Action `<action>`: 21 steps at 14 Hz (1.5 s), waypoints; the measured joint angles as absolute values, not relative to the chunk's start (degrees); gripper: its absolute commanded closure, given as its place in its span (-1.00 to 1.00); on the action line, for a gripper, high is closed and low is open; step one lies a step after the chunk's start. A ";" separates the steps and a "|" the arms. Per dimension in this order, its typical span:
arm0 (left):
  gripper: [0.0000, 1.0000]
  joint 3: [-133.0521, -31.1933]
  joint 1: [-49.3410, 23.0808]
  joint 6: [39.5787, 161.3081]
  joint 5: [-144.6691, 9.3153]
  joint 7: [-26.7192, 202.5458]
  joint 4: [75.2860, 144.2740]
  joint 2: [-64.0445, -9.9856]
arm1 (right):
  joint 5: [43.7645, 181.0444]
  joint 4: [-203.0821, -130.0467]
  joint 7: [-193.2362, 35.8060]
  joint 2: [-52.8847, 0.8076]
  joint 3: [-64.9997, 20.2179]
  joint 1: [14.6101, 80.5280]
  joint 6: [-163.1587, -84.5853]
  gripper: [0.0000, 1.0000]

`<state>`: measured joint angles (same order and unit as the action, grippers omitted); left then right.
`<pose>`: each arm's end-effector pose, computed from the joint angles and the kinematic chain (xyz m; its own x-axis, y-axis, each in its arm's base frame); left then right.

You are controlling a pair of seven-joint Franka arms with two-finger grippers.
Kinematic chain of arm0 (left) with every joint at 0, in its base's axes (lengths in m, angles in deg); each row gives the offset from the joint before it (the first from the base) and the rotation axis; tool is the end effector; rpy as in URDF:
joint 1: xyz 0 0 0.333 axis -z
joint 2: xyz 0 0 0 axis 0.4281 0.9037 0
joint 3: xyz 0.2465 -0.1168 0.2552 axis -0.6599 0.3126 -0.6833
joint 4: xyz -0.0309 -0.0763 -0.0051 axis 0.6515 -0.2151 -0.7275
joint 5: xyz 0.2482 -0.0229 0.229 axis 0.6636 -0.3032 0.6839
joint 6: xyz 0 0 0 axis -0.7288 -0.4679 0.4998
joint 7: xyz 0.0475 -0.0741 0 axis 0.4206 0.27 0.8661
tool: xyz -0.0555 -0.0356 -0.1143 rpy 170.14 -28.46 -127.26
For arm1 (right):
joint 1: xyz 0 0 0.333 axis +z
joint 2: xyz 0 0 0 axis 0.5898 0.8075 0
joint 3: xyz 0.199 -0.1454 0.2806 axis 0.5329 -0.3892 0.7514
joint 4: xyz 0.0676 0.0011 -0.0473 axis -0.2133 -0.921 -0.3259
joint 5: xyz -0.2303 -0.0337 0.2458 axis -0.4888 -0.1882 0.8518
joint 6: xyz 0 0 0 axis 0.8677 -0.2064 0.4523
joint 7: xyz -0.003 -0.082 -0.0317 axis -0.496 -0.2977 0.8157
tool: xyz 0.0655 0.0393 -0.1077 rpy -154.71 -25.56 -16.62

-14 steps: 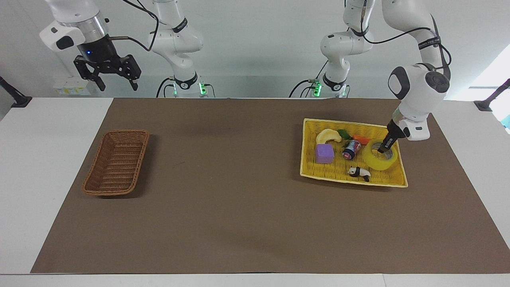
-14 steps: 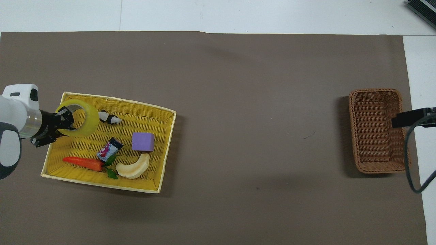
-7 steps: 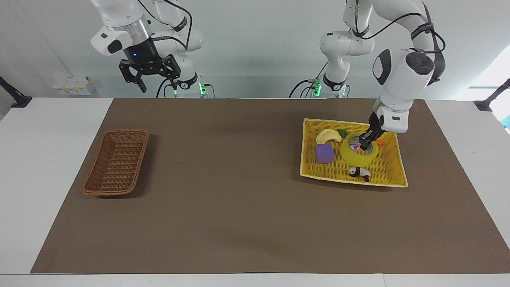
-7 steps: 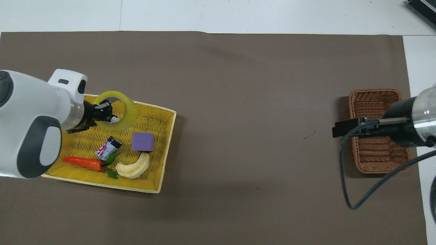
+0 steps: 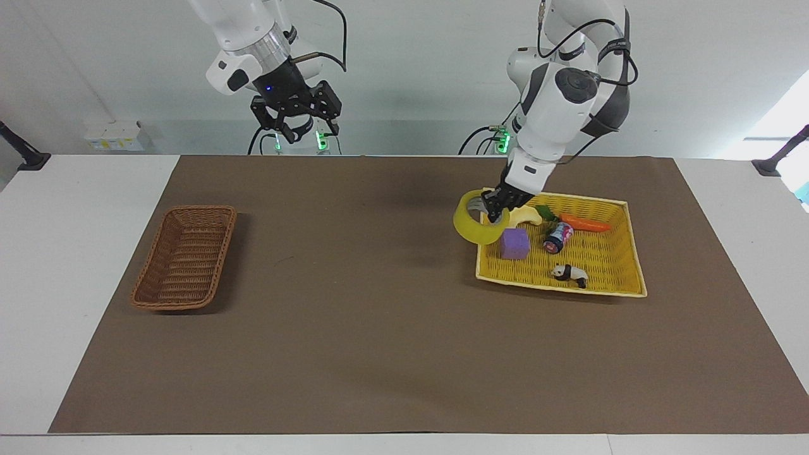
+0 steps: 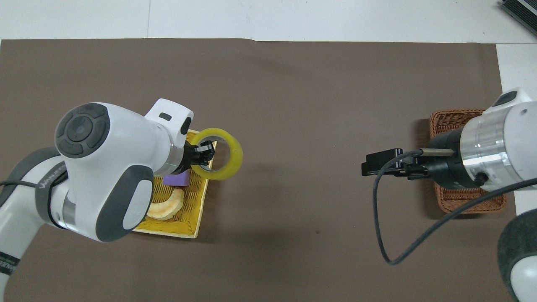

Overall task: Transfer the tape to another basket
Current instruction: 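Lift the tape with the left gripper while the right gripper approaches, then bring the tape to the right gripper and grasp it with the right gripper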

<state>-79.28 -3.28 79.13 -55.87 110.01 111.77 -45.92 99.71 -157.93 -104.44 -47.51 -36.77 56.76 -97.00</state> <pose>0.4543 -0.2610 0.5355 0.9644 0.2539 -0.0746 0.2642 -0.9401 0.2157 0.4390 0.1418 0.6808 0.9959 -0.0588 -0.0691 -0.0777 -0.9462 -0.3140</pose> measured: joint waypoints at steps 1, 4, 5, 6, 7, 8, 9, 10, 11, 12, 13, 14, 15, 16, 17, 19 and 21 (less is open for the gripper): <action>1.00 -79.22 -1.78 79.33 -58.33 109.94 111.46 -45.91 | 101.23 -158.30 -104.44 -47.50 -37.06 56.60 -97.20 -1.00; 1.00 -77.53 0.70 81.89 -63.69 109.83 110.11 -45.91 | 107.16 -159.71 -103.65 -46.32 -37.79 55.06 -101.91 -1.00; 1.00 -76.05 0.82 83.14 -64.63 109.83 109.87 -45.91 | 109.11 -160.17 -102.87 -44.81 -37.86 54.95 -104.07 -1.00; 1.00 -74.73 0.92 83.94 -65.23 109.83 109.67 -45.90 | 110.98 -160.51 -102.16 -43.09 -37.82 55.07 -105.86 -1.00; 1.00 -73.61 1.03 84.50 -65.89 109.83 109.45 -45.90 | 113.02 -160.81 -101.60 -41.32 -37.72 55.28 -107.68 -1.00; 1.00 -72.62 1.17 85.30 -66.65 109.83 109.21 -45.90 | 115.77 -161.38 -100.69 -39.83 -37.54 55.44 -109.72 -1.00; 1.00 -71.62 1.25 86.42 -67.40 109.84 108.99 -45.90 | 119.52 -162.76 -98.82 -38.90 -37.41 55.59 -112.26 -1.00; 1.00 -70.68 1.27 87.56 -68.08 109.84 108.89 -45.89 | 122.01 -164.38 -96.73 -38.76 -37.37 55.64 -113.98 -1.00; 1.00 -69.73 1.28 88.83 -68.61 109.84 108.87 -45.89 | 123.74 -165.83 -94.39 -38.97 -37.40 55.63 -114.84 -1.00; 1.00 -68.83 1.30 89.88 -68.87 109.84 108.86 -45.88 | 125.21 -167.15 -91.73 -39.44 -37.44 55.61 -114.95 -1.00; 1.00 -68.17 1.31 90.51 -68.95 109.84 108.84 -45.87 | 126.29 -168.35 -89.27 -40.12 -37.44 55.59 -114.83 -1.00; 1.00 -67.80 1.31 90.83 -68.97 109.84 108.74 -45.87 | 127.18 -169.55 -87.40 -41.00 -37.44 55.54 -114.37 -1.00; 1.00 -67.71 1.31 90.88 -68.97 109.84 108.59 -45.86 | 128.59 -170.77 -85.71 -42.08 -37.50 55.37 -112.90 -1.00; 1.00 -67.74 1.30 90.90 -68.97 109.84 108.47 -45.79 | 129.75 -171.56 -84.40 -42.96 -37.62 55.00 -111.21 -1.00; 1.00 -67.75 1.30 91.10 -68.97 109.84 108.36 -45.68 | 130.28 -171.96 -83.19 -43.53 -37.68 54.32 -109.80 -1.00; 1.00 -67.78 1.30 92.85 -69.55 109.84 108.14 -45.34 | 130.45 -172.67 -80.36 -44.45 -37.79 52.71 -107.20 -1.00; 1.00 -67.78 1.30 93.64 -71.66 109.84 108.06 -45.18 | 130.50 -173.45 -78.40 -44.97 -37.88 51.95 -106.40 -1.00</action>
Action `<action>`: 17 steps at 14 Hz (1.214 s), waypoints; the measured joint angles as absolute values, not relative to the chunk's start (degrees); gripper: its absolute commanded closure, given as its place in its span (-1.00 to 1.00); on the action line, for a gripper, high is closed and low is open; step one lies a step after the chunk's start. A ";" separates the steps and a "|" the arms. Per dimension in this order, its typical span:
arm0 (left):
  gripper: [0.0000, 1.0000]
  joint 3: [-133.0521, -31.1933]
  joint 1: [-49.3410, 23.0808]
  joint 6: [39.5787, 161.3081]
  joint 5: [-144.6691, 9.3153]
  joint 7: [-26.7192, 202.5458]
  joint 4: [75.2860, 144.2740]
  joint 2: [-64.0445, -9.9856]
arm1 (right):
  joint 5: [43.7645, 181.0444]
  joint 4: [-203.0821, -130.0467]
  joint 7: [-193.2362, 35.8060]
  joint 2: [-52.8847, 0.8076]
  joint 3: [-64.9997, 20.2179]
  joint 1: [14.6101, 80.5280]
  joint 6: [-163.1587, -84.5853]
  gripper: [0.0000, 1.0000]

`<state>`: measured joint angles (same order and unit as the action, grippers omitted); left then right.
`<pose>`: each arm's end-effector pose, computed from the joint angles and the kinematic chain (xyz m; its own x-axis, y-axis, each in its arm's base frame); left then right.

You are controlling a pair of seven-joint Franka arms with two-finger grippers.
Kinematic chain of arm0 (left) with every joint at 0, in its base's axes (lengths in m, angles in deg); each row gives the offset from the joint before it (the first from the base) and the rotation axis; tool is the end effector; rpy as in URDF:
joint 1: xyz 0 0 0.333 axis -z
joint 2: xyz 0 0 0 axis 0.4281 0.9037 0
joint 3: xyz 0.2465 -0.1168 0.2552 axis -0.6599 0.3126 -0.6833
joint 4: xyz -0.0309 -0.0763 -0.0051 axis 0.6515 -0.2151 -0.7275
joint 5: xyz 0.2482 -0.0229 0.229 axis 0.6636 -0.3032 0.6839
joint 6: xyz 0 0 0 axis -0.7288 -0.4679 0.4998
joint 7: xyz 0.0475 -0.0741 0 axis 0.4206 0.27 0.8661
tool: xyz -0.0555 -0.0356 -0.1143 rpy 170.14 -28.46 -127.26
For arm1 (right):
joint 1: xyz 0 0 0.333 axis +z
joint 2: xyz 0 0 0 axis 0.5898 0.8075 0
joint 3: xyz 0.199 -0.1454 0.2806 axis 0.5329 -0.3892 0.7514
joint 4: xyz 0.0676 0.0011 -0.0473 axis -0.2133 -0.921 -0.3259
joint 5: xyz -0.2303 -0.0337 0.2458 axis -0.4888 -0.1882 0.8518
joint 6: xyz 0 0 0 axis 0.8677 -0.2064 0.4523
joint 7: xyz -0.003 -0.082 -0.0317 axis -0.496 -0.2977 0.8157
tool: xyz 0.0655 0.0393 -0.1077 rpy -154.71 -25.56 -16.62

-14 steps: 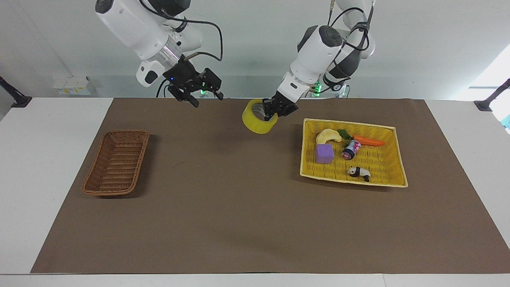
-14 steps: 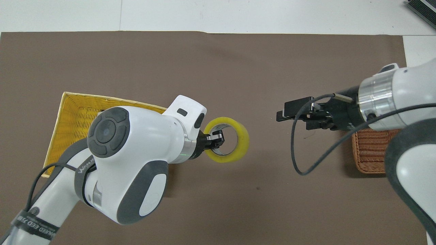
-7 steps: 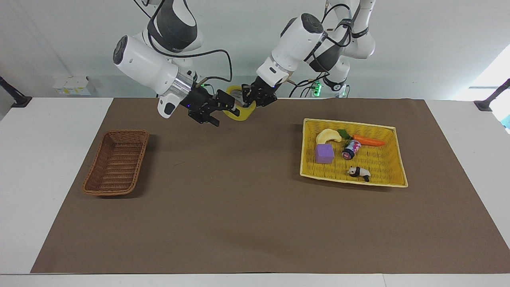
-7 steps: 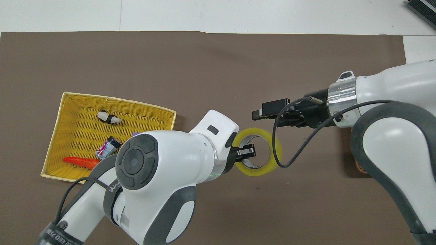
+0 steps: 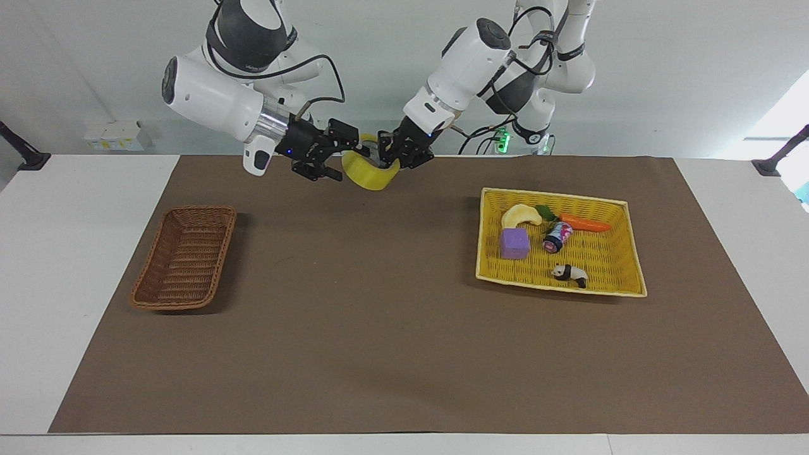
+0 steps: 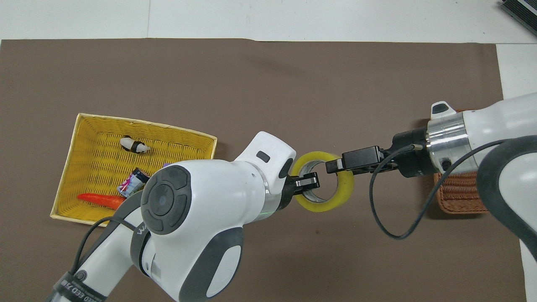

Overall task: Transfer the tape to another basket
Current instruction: 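Bring the tape to the right gripper and grasp it with the right gripper, then open the left gripper while the right gripper pulls the tape away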

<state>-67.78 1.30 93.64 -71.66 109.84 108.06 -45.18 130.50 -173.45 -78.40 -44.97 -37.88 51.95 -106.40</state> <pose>0.3932 -0.4043 0.5910 0.9893 0.1376 -0.0477 0.1408 -0.8209 0.5534 0.4643 0.1461 0.5921 0.9923 0.1020 -0.0696 0.0165 -0.6684 -0.7436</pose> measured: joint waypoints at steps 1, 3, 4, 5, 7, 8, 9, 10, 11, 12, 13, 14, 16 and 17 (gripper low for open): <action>1.00 -67.76 1.30 93.75 -73.22 109.84 108.05 -45.18 | 130.51 -173.83 -78.09 -45.19 -37.87 52.05 -106.41 -1.00; 1.00 -67.62 1.30 94.46 -75.08 109.84 108.03 -45.17 | 130.51 -174.28 -78.00 -45.43 -37.71 52.34 -106.47 -0.61; 1.00 -67.52 1.30 95.19 -75.44 109.84 108.02 -45.17 | 130.51 -174.31 -77.88 -45.43 -37.68 52.33 -106.48 -0.01; 1.00 -67.34 1.30 95.45 -75.56 110.00 108.03 -45.14 | 130.52 -174.30 -77.53 -45.45 -37.72 52.26 -106.48 0.44; 1.00 -66.93 1.30 95.87 -75.65 110.42 108.03 -44.64 | 130.52 -174.29 -77.29 -45.75 -37.73 52.25 -106.48 1.00; -0.23 -66.75 1.31 96.30 -75.71 110.49 108.03 -44.37 | 130.52 -174.26 -77.29 -45.85 -37.72 52.26 -106.51 1.00; -0.99 -66.55 1.31 96.92 -75.85 110.54 108.00 -44.16 | 130.50 -174.25 -77.29 -45.87 -37.67 52.26 -106.66 1.00; -1.00 -66.48 1.31 97.67 -76.16 110.58 107.74 -44.13 | 130.14 -174.40 -77.29 -45.80 -37.71 52.19 -107.23 1.00; -1.00 -66.54 1.30 97.79 -76.48 110.94 107.35 -44.28 | 130.06 -174.58 -77.29 -45.69 -37.80 51.98 -107.94 1.00; -1.00 -66.63 1.26 97.81 -76.89 112.21 107.07 -44.65 | 129.83 -174.71 -77.29 -45.52 -37.84 51.65 -108.52 1.00; -1.00 -66.72 1.18 97.82 -77.52 113.75 106.93 -45.08 | 129.83 -174.79 -77.29 -45.37 -37.90 51.38 -108.64 1.00; -1.00 -66.80 1.08 97.83 -78.83 115.00 106.89 -45.52 | 129.83 -174.83 -77.29 -45.31 -37.92 51.30 -108.83 1.00; -1.00 -67.03 0.20 97.53 -81.10 115.92 106.89 -46.61 | 129.79 -174.86 -77.29 -45.28 -37.92 51.29 -109.11 1.00; -1.00 -67.16 -0.57 96.75 -81.33 116.17 106.90 -47.04 | 129.54 -174.86 -77.29 -45.27 -37.93 51.28 -109.26 1.00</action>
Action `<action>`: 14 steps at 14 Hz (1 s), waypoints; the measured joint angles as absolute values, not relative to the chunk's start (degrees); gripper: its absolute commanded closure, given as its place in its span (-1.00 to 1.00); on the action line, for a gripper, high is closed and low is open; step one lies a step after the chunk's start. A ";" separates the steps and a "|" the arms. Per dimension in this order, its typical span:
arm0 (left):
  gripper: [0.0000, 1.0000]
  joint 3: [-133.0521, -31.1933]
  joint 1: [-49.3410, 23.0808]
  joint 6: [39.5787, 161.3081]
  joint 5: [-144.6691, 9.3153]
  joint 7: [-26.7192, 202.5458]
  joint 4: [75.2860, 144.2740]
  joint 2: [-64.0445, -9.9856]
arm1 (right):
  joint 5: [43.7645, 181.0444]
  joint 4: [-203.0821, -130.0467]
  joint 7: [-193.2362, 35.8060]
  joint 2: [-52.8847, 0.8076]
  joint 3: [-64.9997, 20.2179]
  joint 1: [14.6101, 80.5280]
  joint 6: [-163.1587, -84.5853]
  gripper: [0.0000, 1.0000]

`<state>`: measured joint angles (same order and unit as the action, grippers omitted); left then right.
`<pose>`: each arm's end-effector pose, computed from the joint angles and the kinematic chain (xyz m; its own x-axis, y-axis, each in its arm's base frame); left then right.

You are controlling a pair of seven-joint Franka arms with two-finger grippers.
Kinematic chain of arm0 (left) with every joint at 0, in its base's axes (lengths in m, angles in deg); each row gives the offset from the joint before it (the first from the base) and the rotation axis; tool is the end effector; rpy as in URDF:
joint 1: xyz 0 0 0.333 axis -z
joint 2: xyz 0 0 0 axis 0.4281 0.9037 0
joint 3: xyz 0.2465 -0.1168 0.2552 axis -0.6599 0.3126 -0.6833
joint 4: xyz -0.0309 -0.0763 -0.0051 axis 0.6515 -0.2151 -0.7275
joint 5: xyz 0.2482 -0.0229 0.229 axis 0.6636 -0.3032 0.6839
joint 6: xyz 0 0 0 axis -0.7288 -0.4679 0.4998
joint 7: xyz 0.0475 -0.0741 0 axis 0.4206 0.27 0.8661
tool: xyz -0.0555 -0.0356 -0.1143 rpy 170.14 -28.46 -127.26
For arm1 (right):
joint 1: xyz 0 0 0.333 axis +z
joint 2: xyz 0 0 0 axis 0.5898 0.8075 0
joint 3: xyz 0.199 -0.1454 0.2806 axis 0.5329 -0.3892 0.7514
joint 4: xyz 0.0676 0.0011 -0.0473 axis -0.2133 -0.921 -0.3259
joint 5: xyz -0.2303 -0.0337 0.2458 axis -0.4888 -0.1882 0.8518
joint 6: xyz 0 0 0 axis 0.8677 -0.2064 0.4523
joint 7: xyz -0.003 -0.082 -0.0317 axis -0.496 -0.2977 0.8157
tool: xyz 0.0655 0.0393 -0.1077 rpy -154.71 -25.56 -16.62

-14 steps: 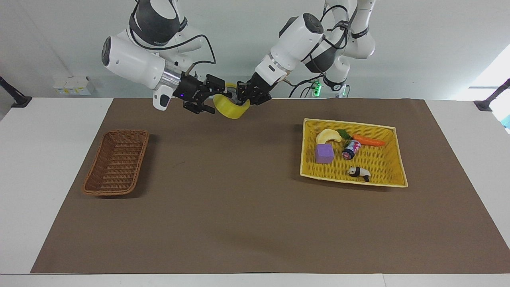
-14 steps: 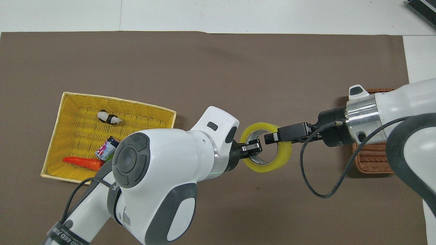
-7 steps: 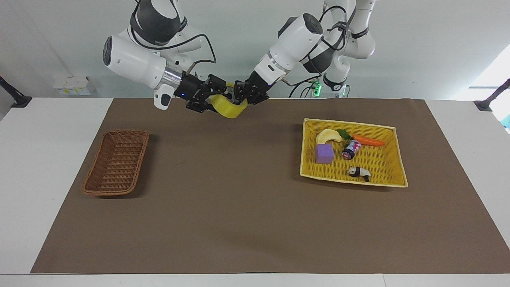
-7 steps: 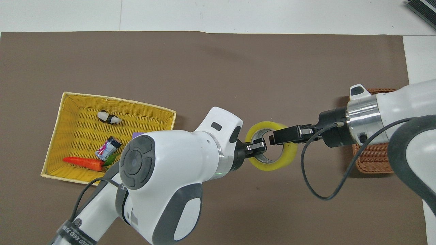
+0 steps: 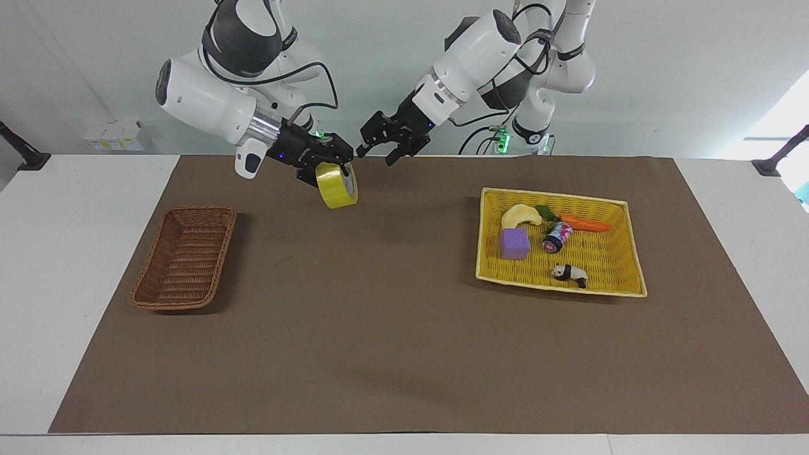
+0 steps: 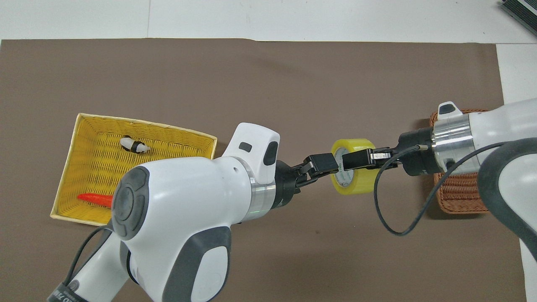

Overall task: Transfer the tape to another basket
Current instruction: 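Open the left gripper while the right gripper pulls the tape away, then lower the tape into the wicker basket with the right gripper and release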

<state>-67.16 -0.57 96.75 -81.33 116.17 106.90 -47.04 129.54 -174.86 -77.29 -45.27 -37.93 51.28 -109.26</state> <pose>0.3988 -0.3967 0.6271 0.9367 0.3005 -0.1798 0.3412 -0.6682 0.6611 0.4684 0.1350 0.5847 0.9967 0.0708 -0.0408 0.0188 -0.6854 -0.7279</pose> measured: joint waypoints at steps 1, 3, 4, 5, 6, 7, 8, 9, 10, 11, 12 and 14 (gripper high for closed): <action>-1.00 -67.30 -1.60 95.27 -81.37 116.33 106.92 -47.32 | 128.60 -174.86 -77.30 -45.24 -37.94 51.26 -109.82 1.00; -1.00 -67.53 -4.15 91.26 -80.78 116.35 106.97 -47.53 | 124.42 -174.86 -77.34 -44.99 -37.96 50.58 -111.71 1.00; -1.00 -67.61 -5.51 89.02 -78.72 116.28 106.97 -47.56 | 122.36 -174.84 -77.34 -44.82 -37.98 49.70 -112.29 1.00; -1.00 -67.67 -6.90 86.72 -75.21 116.28 106.97 -47.58 | 120.08 -174.77 -77.29 -44.61 -38.00 48.45 -112.61 1.00; -1.00 -67.76 -8.30 84.67 -71.86 116.28 106.97 -47.60 | 116.98 -174.63 -76.59 -44.40 -38.04 47.11 -112.63 1.00; -1.00 -67.84 -9.96 83.07 -68.60 116.18 106.97 -47.63 | 112.14 -174.54 -74.60 -44.26 -38.11 45.94 -112.63 1.00; -1.00 -67.91 -11.73 81.79 -65.55 115.42 106.94 -47.68 | 106.56 -174.53 -72.35 -44.17 -38.18 45.12 -112.64 1.00; -1.00 -67.97 -13.67 80.79 -62.80 113.79 106.93 -47.73 | 101.24 -174.55 -70.67 -44.06 -38.21 44.60 -112.82 1.00; -1.00 -68.02 -15.22 80.30 -60.89 112.00 106.93 -47.76 | 97.84 -174.55 -69.99 -43.92 -38.23 44.23 -113.36 1.00; -1.00 -68.05 -16.96 79.79 -58.80 109.56 106.92 -47.77 | 94.94 -174.55 -69.57 -43.77 -38.24 43.77 -114.20 1.00; -1.00 -68.10 -18.83 78.99 -57.20 106.72 106.86 -47.81 | 92.27 -174.60 -69.22 -43.60 -38.21 43.13 -115.03 1.00; -1.00 -68.20 -23.56 75.17 -55.56 99.47 105.72 -47.88 | 87.99 -174.90 -64.87 -42.66 -38.25 40.63 -117.04 1.00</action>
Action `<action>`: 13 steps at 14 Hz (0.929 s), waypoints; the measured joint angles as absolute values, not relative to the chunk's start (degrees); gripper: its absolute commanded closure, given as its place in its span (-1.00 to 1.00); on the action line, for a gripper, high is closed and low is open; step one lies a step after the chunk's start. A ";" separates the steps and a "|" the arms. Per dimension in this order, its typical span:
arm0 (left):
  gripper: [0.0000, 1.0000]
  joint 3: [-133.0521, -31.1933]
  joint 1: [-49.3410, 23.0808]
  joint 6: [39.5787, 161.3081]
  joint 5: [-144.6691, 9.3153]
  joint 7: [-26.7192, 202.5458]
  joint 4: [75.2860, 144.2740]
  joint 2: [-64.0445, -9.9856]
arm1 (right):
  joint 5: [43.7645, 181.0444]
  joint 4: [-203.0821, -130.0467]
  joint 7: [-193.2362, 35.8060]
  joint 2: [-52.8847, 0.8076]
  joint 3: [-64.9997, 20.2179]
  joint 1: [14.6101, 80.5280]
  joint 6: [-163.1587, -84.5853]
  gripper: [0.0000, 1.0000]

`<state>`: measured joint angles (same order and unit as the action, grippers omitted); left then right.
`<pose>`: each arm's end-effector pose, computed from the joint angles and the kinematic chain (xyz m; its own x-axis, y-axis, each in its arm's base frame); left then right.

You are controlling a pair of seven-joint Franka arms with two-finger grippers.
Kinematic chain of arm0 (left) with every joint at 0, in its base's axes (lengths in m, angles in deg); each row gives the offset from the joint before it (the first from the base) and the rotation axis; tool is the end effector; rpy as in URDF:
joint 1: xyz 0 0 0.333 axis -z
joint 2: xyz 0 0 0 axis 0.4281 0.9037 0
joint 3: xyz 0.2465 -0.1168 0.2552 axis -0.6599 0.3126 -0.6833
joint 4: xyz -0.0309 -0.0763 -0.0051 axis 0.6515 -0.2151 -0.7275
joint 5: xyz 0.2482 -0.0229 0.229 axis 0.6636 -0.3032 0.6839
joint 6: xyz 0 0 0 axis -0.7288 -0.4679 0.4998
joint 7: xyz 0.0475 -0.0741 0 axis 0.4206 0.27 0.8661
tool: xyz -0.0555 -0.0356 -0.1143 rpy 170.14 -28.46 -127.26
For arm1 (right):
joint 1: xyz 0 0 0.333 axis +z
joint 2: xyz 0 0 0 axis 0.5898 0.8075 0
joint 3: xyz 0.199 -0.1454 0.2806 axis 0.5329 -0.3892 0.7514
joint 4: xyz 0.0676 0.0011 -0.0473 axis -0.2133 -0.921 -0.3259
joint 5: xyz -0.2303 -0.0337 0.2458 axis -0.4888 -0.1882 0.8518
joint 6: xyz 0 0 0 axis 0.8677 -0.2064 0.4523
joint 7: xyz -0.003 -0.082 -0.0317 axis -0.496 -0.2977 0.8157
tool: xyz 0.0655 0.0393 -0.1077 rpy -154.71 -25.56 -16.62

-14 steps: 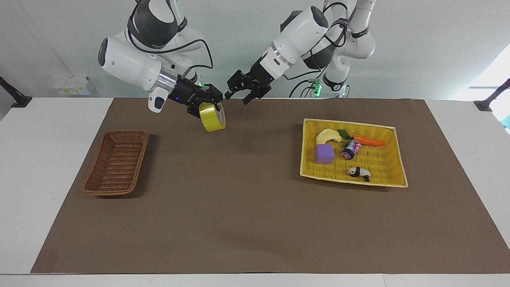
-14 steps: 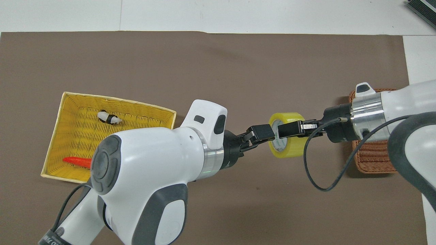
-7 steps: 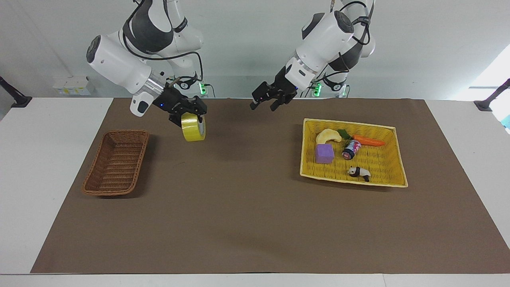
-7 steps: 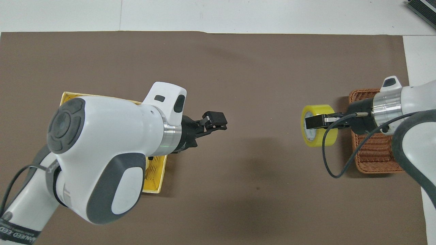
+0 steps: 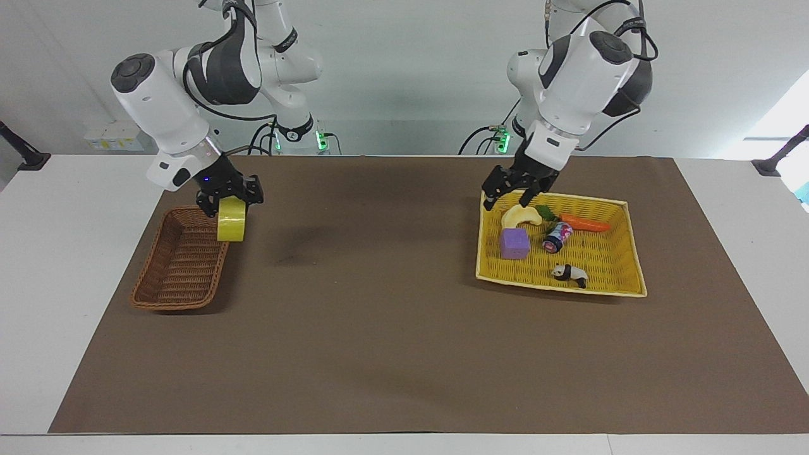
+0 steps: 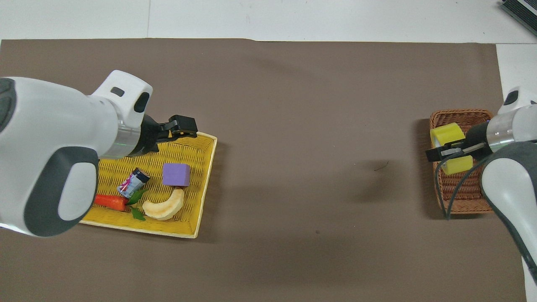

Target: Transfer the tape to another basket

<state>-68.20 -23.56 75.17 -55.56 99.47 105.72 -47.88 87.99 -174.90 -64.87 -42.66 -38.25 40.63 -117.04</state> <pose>0.4882 -0.1879 0.5925 0.9751 0.2195 0.0306 0.2046 -0.9446 0.2567 0.4975 -0.0271 0.5393 0.9630 0.2671 0.0363 0.2694 -0.9580 -0.0981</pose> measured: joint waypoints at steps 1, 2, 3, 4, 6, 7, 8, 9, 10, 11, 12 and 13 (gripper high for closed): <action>-1.00 -68.25 -25.89 72.68 -54.01 95.85 104.60 -47.90 | 86.56 -175.12 -60.68 -41.76 -38.28 38.83 -118.84 1.00; -1.00 -68.30 -28.16 70.24 -52.30 92.15 103.25 -47.93 | 84.85 -175.32 -55.85 -40.56 -38.33 36.82 -121.13 1.00; -1.00 -68.35 -30.15 68.09 -51.36 88.49 101.90 -47.96 | 82.94 -175.45 -51.60 -39.23 -38.37 34.92 -123.45 1.00; -1.00 -68.35 -31.95 65.98 -50.86 84.88 100.48 -48.00 | 81.24 -175.54 -47.90 -37.83 -38.41 33.33 -125.88 1.00; -1.00 -68.37 -34.08 61.69 -48.30 80.30 97.44 -48.04 | 78.86 -175.62 -43.71 -35.64 -38.44 32.03 -129.38 1.00; -1.00 -68.38 -34.53 59.16 -46.77 79.19 95.82 -48.06 | 77.53 -175.67 -43.32 -34.83 -38.35 32.04 -130.10 1.00; -1.00 -68.37 -34.75 55.89 -45.93 78.58 94.12 -48.10 | 76.68 -175.80 -43.31 -33.94 -38.14 32.08 -131.01 1.00; -1.00 -68.39 -34.84 52.43 -45.55 78.31 92.46 -48.15 | 76.29 -175.92 -43.31 -33.04 -38.04 32.08 -132.36 1.00; -1.00 -68.47 -35.09 49.46 -45.27 78.22 91.11 -48.27 | 76.13 -176.03 -43.31 -32.11 -38.04 32.07 -133.82 1.00; -1.00 -68.62 -35.68 47.44 -45.15 77.87 90.42 -48.49 | 76.10 -176.08 -43.31 -31.27 -38.05 32.06 -134.56 1.00; -1.00 -68.80 -36.28 46.38 -45.12 77.46 90.22 -48.68 | 76.10 -176.30 -43.31 -30.68 -38.08 32.03 -135.05 1.00; -1.00 -68.87 -36.88 46.07 -45.10 77.33 90.22 -48.76 | 76.10 -176.88 -43.31 -30.35 -38.14 31.98 -135.63 1.00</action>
<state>-68.87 -36.88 46.07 -45.10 77.33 90.22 -48.76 76.10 -176.88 -43.31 -30.35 -38.14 31.98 -135.63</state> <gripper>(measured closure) 0.000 1.000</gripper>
